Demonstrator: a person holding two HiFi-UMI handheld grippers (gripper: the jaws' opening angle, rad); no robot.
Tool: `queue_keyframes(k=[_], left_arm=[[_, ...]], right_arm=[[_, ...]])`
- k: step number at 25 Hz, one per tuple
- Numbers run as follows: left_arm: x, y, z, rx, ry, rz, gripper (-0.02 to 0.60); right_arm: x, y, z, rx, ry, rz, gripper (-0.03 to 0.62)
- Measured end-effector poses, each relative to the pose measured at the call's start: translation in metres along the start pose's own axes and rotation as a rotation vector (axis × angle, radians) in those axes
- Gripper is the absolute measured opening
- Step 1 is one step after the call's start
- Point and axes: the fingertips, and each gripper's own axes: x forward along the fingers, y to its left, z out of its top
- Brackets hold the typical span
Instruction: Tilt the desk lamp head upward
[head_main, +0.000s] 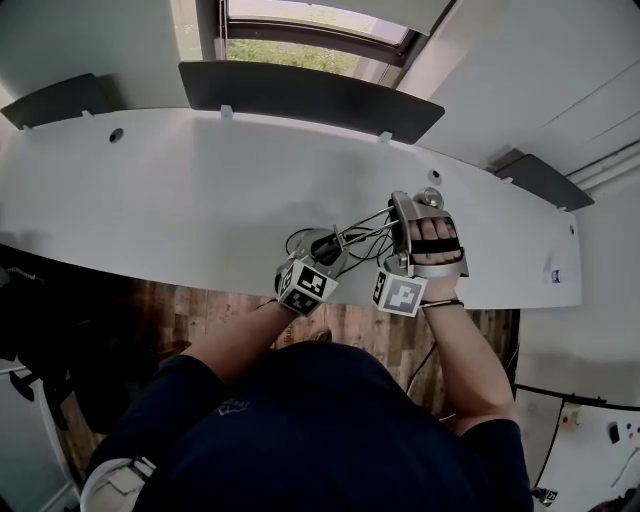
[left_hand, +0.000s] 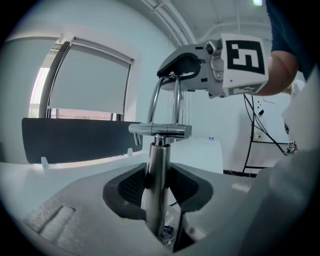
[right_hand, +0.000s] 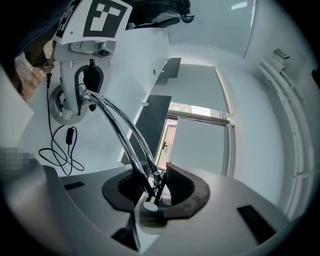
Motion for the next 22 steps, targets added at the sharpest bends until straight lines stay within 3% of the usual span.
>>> queue_keyframes(k=[6, 11, 16, 19, 22], left_arm=[[0.004, -0.004, 0.0, 0.011, 0.013, 0.0, 0.13], [0.002, -0.011, 0.003, -0.016, 0.057, -0.064, 0.13], [-0.002, -0.009, 0.001, 0.045, 0.087, -0.117, 0.149], [-0.016, -0.004, 0.004, 0.087, 0.078, -0.118, 0.175], [-0.037, -0.002, 0.012, 0.08, 0.066, -0.103, 0.176]], right_arm=[[-0.001, 0.001, -0.002, -0.006, 0.015, 0.011, 0.117], [-0.004, 0.004, -0.006, 0.039, 0.018, 0.039, 0.144], [-0.013, 0.009, -0.004, 0.081, -0.029, 0.079, 0.181], [-0.025, 0.009, -0.009, 0.125, -0.021, 0.08, 0.212], [-0.041, 0.004, -0.017, 0.195, -0.013, 0.063, 0.218]])
